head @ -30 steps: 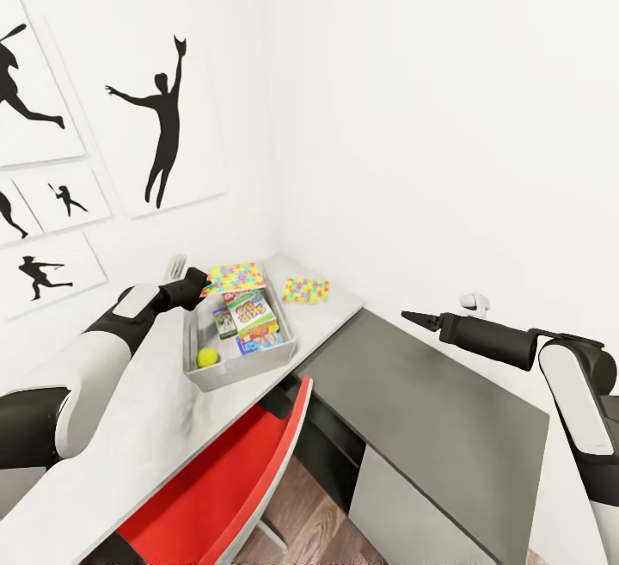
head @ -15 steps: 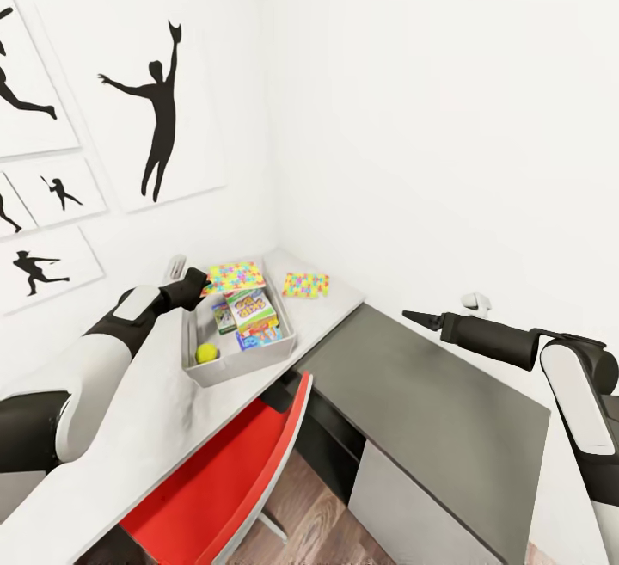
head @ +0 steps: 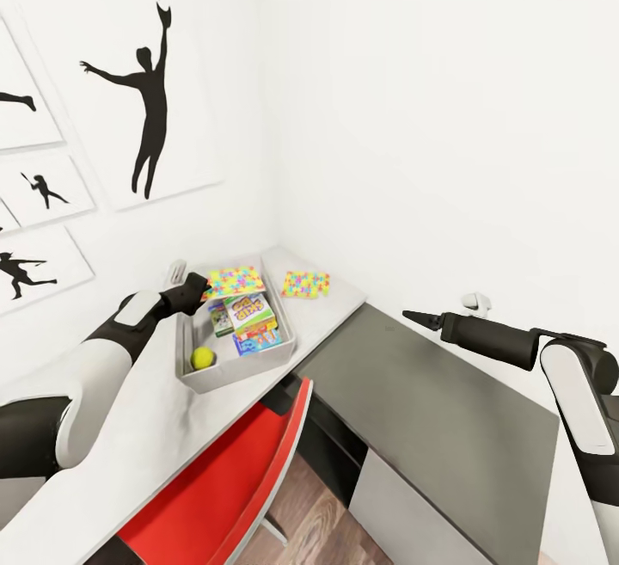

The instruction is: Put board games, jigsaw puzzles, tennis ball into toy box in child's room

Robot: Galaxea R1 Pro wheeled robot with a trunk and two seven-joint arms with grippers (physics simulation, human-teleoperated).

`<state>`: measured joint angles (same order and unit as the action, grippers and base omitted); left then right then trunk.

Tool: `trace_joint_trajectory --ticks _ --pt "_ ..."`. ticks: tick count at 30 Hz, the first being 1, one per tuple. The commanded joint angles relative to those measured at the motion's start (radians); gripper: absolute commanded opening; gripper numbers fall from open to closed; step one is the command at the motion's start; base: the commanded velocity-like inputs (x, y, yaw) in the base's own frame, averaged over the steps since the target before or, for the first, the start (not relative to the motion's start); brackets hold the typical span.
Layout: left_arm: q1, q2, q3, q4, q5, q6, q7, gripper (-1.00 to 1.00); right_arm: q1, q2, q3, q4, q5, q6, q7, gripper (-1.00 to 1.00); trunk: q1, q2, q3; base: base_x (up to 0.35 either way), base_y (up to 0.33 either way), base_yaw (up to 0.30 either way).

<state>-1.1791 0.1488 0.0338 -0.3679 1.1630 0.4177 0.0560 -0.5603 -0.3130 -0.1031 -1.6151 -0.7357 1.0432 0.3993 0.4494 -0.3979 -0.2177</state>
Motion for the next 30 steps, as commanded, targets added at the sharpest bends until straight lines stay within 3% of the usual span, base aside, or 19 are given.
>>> trace_joint_trajectory --ticks 1,30 --pt "0.002 0.0 0.004 -0.002 0.008 0.005 0.007 -1.0 -0.001 0.0 -0.001 0.0 0.009 0.004 0.01 1.0 0.001 -0.002 -0.004 0.028 0.0 0.0" --pt "0.012 0.006 0.005 -0.001 0.008 -0.006 0.007 -1.0 -0.001 0.0 -0.001 0.0 0.009 0.004 0.01 1.0 0.001 -0.002 -0.051 0.005 0.0 0.0"
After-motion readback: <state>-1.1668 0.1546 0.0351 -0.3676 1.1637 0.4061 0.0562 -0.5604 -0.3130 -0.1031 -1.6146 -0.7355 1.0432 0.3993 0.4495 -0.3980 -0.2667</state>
